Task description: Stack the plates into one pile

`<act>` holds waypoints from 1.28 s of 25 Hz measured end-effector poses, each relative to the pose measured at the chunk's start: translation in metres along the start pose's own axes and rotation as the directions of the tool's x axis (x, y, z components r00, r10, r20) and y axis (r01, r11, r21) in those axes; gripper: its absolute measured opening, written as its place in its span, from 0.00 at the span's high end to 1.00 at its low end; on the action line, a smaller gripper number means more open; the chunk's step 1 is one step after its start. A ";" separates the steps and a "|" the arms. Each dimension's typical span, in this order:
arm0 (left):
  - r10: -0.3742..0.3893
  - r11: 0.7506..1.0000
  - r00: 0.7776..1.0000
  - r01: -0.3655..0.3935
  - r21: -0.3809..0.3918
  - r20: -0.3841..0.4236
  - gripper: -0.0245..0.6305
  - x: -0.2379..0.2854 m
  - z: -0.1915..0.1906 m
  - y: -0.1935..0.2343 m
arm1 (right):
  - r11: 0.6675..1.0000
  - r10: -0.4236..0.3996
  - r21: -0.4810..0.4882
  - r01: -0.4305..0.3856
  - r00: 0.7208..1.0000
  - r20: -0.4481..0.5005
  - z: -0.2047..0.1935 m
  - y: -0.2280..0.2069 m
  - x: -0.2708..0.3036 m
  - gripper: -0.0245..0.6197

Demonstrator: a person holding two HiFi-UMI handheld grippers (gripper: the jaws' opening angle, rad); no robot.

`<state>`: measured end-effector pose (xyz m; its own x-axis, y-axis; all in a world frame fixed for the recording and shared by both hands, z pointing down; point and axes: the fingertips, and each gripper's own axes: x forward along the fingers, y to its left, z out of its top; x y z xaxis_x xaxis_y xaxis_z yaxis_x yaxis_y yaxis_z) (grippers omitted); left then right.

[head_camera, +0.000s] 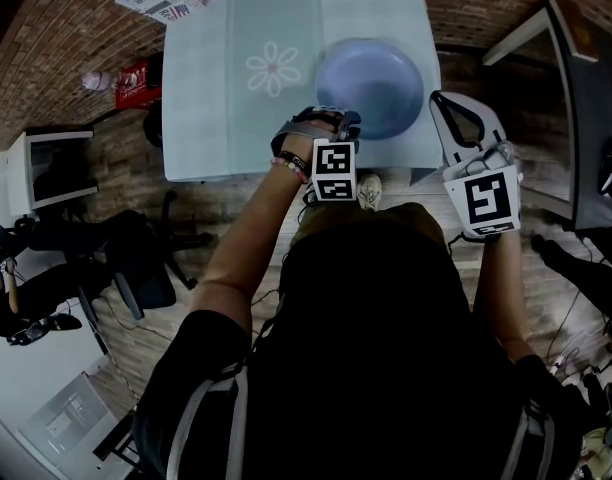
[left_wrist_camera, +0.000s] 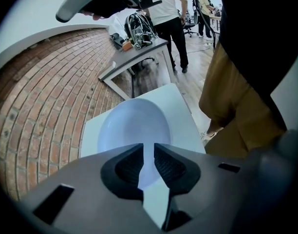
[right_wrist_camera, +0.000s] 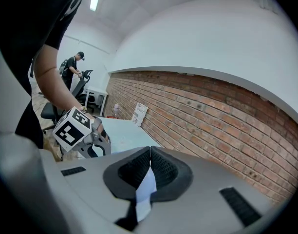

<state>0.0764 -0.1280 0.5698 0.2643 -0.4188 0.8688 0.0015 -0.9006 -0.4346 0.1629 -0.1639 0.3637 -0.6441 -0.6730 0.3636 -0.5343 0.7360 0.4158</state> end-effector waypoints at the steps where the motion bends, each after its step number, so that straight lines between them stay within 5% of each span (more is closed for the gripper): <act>1: 0.009 1.000 1.000 -0.009 -0.008 0.002 0.85 -0.002 0.000 0.003 | 1.000 0.001 -0.008 -0.001 1.000 0.003 0.001 0.000 0.000 0.91; 14: 0.160 0.979 0.986 -0.152 -0.132 0.049 0.93 -0.059 0.004 0.053 | 1.000 0.005 0.013 -0.005 1.000 0.024 0.012 0.006 -0.001 0.91; 21: 0.297 0.939 0.950 -0.272 -0.210 0.095 0.93 -0.110 0.014 0.090 | 0.999 0.031 -0.015 -0.030 0.997 0.077 0.026 0.011 -0.001 0.91; 28: 0.345 0.918 0.927 -0.300 -0.259 0.146 0.93 -0.140 0.026 0.095 | 0.999 0.044 0.025 -0.047 0.993 0.112 0.041 0.017 -0.003 0.91; 32: 0.371 0.906 0.914 -0.319 -0.279 0.161 0.93 -0.152 0.029 0.103 | 0.997 0.063 -0.049 -0.057 0.988 0.141 0.056 0.017 -0.001 0.91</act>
<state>0.0639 -0.1536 0.3858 0.3975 -0.6988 0.5947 -0.3522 -0.7147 -0.6043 0.1236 -0.1467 0.3237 -0.7473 -0.6082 0.2678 -0.4697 0.7685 0.4346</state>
